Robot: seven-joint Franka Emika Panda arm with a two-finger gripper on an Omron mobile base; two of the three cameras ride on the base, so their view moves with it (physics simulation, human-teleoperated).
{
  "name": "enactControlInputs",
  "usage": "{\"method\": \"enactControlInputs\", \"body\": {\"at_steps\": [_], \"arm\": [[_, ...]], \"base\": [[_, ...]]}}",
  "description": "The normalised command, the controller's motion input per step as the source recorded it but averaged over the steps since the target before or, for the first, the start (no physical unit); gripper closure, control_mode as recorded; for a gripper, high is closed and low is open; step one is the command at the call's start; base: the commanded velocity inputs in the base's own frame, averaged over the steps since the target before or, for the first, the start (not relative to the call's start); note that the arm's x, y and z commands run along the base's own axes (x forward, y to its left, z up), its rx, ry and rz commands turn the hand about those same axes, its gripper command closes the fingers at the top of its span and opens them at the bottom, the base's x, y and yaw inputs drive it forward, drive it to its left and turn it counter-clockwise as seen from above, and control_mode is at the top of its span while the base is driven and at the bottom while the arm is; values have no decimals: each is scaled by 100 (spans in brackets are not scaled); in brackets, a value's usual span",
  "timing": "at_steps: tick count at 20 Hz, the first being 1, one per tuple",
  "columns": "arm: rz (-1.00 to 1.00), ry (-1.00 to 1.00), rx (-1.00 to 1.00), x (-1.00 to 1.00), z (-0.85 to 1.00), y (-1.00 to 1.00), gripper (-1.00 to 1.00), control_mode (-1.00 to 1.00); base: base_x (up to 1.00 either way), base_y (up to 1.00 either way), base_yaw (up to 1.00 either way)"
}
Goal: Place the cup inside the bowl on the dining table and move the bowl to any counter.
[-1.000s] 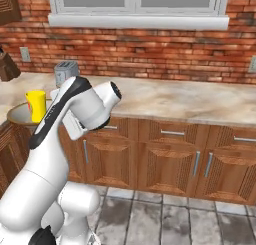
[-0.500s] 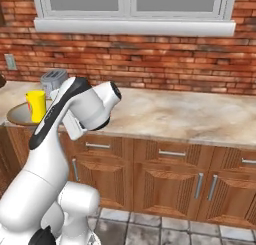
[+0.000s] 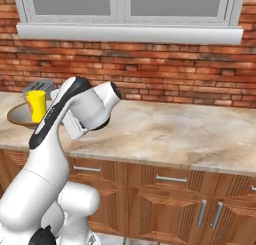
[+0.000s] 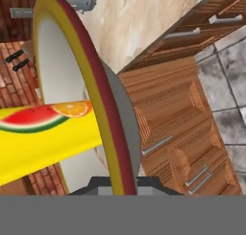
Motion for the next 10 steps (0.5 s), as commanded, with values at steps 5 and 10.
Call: {"method": "enactControlInputs", "body": {"at_steps": [5, 10], "arm": [[0, 0, 0, 0, 0, 0, 100, 100], [0, 0, 0, 0, 0, 0, 100, 100]], "base": [[38, 0, -1], [28, 0, 0]]}}
